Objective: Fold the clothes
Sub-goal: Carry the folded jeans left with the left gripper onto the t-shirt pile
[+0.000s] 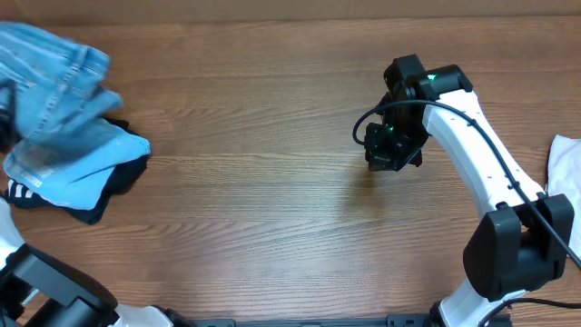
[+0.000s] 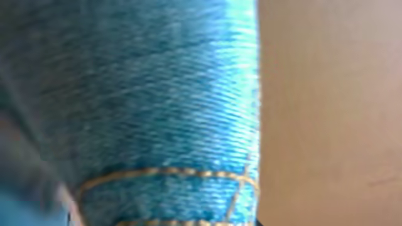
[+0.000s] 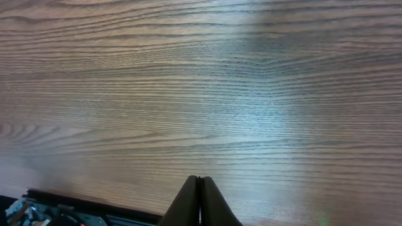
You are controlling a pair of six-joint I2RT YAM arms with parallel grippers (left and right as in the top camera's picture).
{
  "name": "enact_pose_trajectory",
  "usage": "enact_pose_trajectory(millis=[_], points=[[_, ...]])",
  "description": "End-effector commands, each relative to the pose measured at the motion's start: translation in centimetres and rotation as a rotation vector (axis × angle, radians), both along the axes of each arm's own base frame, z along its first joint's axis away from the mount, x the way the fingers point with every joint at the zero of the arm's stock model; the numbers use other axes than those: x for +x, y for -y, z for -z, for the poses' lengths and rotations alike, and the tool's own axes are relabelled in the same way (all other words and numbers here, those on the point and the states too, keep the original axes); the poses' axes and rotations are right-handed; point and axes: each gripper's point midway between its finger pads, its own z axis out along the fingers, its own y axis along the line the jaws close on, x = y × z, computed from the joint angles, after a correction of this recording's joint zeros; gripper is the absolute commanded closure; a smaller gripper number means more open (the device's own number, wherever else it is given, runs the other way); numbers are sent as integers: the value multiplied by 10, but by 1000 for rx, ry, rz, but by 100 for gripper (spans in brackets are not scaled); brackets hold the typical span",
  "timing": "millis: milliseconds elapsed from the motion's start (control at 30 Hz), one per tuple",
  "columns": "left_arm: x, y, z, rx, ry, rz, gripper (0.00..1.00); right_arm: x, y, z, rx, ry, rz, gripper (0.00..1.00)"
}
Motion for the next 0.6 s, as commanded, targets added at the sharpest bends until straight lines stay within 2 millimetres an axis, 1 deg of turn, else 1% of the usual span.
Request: enact_pose_trajectory(millis=[0,67,100,133,167,200,233,267,300,333,367,400,433,467,500,567], points=[[-12,0,28,152,-124,-4,96,1,-3,-3,11,8,-8,96],[-27,-4,61,219,-249,1,96,-1,-3,-3,10,2,-8,96],[-35,-7,72,240,-292,3,96,-1,-3,-3,9,1,-8,96],[-39,-8,76,249,-309,8,96,-2,-3,-3,9,-1,-8,96],[-48,-12,82,231,-342,-8,94,-2,-2,-3,8,-2,-12,96],[-55,-15,88,206,-373,-24,89,-2,-2,-3,8,-4,-12,96],[-65,-19,95,170,-419,-55,82,-3,-2,-3,8,-4,-12,96],[-76,-23,103,140,-470,-85,80,-2,-2,-3,8,-4,-12,96],[-88,-26,109,110,-512,-107,71,-2,-2,-3,8,-4,-12,96],[-94,-27,111,73,-523,-121,64,-3,-2,-3,8,-3,-15,96],[-97,-25,109,25,-506,-121,53,-3,-2,-3,8,-3,-15,96],[-96,-20,100,-27,-450,-95,48,-3,-2,-3,9,-2,-19,96],[-94,-16,89,-66,-381,-60,35,-3,-2,-3,11,2,-33,96],[-96,-12,74,-140,-295,-31,24,-4,-2,-4,9,-3,-33,96],[-99,-10,60,-190,-222,-5,24,-4,-2,-4,9,-4,-37,96],[-104,-9,43,-262,-136,24,23,-4,-2,-4,10,-3,-40,96]])
